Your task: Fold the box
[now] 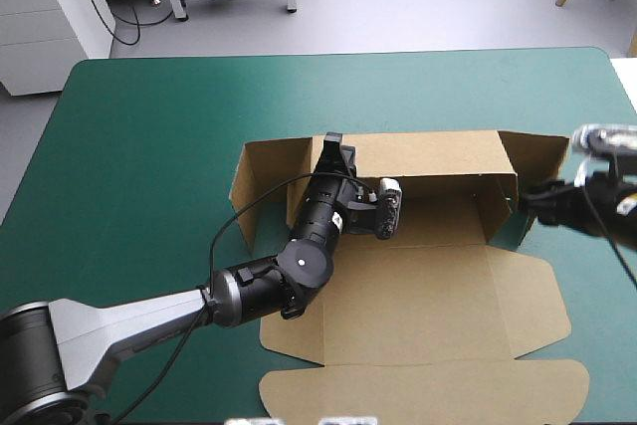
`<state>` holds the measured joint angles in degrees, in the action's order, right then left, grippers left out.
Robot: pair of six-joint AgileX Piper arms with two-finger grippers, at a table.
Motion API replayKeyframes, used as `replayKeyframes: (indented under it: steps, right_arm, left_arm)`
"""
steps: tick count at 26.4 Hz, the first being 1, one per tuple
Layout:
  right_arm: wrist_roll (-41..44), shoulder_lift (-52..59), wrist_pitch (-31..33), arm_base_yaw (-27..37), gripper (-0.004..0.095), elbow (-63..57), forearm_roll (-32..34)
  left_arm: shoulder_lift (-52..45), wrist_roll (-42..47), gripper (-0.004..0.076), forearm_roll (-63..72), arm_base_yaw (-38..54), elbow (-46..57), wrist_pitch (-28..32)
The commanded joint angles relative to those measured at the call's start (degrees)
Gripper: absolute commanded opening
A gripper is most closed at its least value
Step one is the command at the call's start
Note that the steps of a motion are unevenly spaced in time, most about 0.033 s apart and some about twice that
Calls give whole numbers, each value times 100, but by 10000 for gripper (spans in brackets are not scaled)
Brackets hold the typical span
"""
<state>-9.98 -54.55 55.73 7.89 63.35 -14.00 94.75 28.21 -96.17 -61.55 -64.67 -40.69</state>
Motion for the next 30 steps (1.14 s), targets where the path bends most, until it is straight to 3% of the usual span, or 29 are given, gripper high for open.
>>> replayKeyframes:
  steps: [1,11,19,27,30]
  right_arm:
    - [120,-853,-386,-13,603,1289,33]
    - [393,-3177,-231,-1,603,3427,308]
    - [383,-4070,-48,-1,600,3516,308]
    - [253,-4086,813,-1,536,3421,381]
    - [140,-3824,945,-1,526,2875,355]
  left_arm:
    - [-216,457,-10,-89,-30,-90,-423]
    - [-216,468,-10,21,-30,-90,-412]
    - [-216,480,-10,154,-30,-90,-423]
    - [-216,699,-10,279,-30,-90,-581]
    - [-216,1040,-10,277,-30,-90,-619]
